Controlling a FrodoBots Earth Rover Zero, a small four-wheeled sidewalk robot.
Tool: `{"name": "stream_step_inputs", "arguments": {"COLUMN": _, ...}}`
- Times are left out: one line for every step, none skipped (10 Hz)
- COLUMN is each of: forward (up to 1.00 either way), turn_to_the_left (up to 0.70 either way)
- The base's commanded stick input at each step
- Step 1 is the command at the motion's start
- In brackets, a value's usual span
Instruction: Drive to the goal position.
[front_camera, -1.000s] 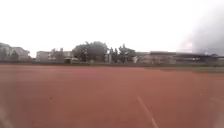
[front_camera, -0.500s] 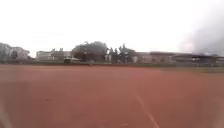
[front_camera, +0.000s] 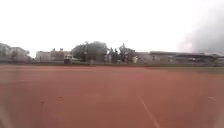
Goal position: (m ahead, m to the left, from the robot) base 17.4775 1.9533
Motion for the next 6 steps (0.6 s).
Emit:
{"name": "stream_step_inputs", "arguments": {"forward": 0.3, "turn_to_the_left": 0.0}}
{"name": "stream_step_inputs", "arguments": {"forward": 0.3, "turn_to_the_left": 0.0}}
{"name": "stream_step_inputs", "arguments": {"forward": 0.3, "turn_to_the_left": 0.0}}
{"name": "stream_step_inputs", "arguments": {"forward": 0.3, "turn_to_the_left": 0.0}}
{"name": "stream_step_inputs", "arguments": {"forward": 0.3, "turn_to_the_left": 0.0}}
{"name": "stream_step_inputs", "arguments": {"forward": 0.3, "turn_to_the_left": 0.0}}
